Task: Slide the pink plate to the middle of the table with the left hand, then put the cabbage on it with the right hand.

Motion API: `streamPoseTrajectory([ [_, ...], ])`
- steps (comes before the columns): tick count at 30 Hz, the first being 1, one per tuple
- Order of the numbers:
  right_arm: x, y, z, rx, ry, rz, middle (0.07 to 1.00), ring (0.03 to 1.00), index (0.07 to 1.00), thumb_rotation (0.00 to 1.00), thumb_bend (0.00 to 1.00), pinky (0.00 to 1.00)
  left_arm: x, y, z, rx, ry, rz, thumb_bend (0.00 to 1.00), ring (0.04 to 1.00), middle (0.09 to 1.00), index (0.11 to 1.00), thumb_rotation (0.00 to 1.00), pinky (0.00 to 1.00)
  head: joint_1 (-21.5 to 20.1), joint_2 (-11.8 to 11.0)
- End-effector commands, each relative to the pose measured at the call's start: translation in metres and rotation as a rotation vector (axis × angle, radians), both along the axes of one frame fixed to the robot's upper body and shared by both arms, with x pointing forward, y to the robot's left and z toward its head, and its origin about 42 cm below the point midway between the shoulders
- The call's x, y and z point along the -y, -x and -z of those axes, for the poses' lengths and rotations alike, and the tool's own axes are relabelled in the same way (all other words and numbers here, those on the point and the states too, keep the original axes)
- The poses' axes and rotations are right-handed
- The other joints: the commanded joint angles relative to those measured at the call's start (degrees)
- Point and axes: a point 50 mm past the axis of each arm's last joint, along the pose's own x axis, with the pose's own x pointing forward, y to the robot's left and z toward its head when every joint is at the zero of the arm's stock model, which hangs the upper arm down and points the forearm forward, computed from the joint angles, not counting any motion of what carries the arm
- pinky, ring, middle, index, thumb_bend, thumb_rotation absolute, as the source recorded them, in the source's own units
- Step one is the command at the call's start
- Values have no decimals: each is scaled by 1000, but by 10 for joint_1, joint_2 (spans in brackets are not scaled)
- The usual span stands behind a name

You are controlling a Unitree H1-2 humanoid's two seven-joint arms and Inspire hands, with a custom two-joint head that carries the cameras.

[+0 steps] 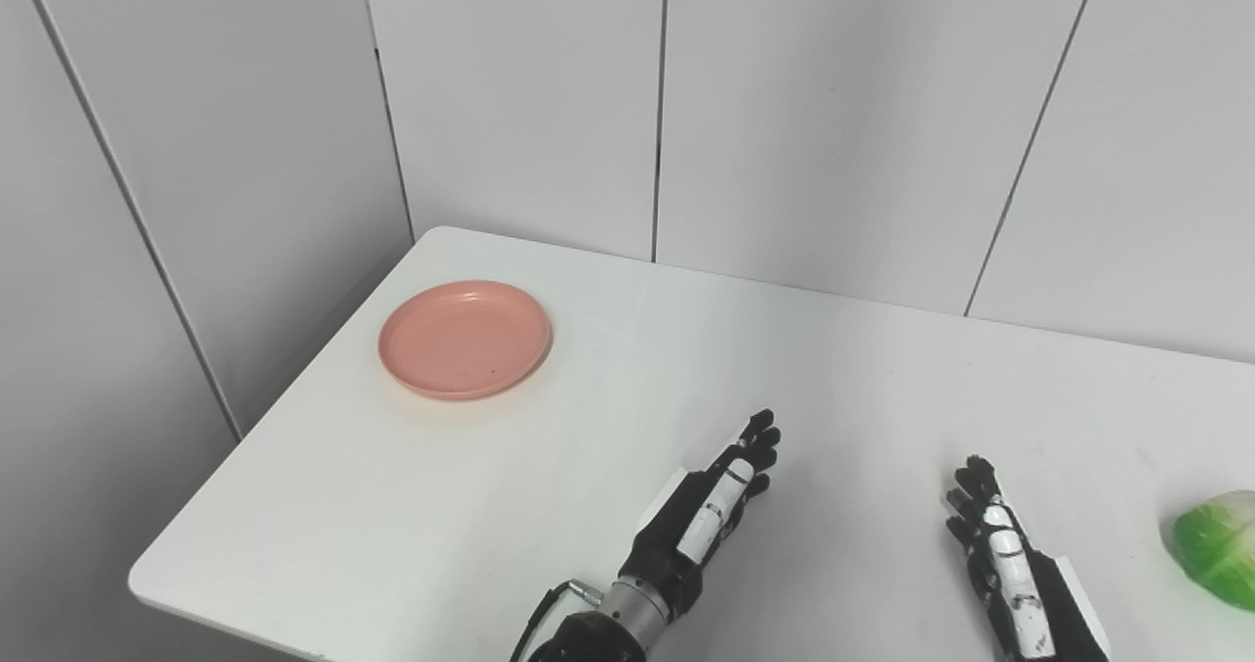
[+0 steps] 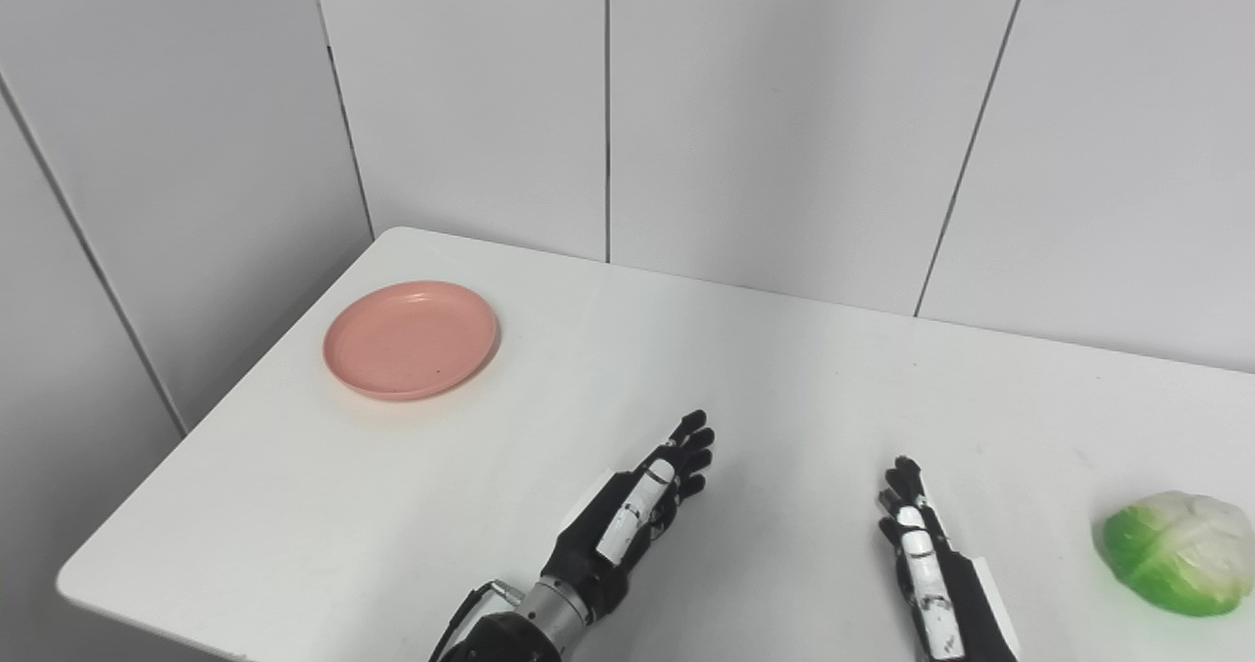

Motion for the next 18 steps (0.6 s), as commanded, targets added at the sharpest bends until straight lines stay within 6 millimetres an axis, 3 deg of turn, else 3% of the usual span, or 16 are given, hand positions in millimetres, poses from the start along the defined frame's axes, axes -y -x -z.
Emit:
streamPoseTrajectory([
  [1,6,4,12,-56,16,13,1000,1000,1000,1000,89,1000,-11,-8,-16,39,0,-19,421,992,1000,999,1000,984,0,1],
  [6,7,4,12,-50,11,13,1000,1000,1000,1000,87,1000,-19,-28,-60,110,-5,-47,401,967,984,981,1000,965,6,2],
  [9,7,4,12,-51,7,14,1000,1000,1000,1000,89,1000,-26,-38,-80,134,9,-64,449,956,957,945,1000,978,6,5],
  [14,8,5,12,-47,11,11,1000,1000,1000,1000,98,1000,-45,-58,-117,217,14,-104,443,912,918,907,1000,906,11,6],
  [18,8,6,11,-51,9,12,1000,1000,1000,1000,102,1000,-60,-70,-140,275,18,-164,459,892,900,887,1000,947,17,6],
])
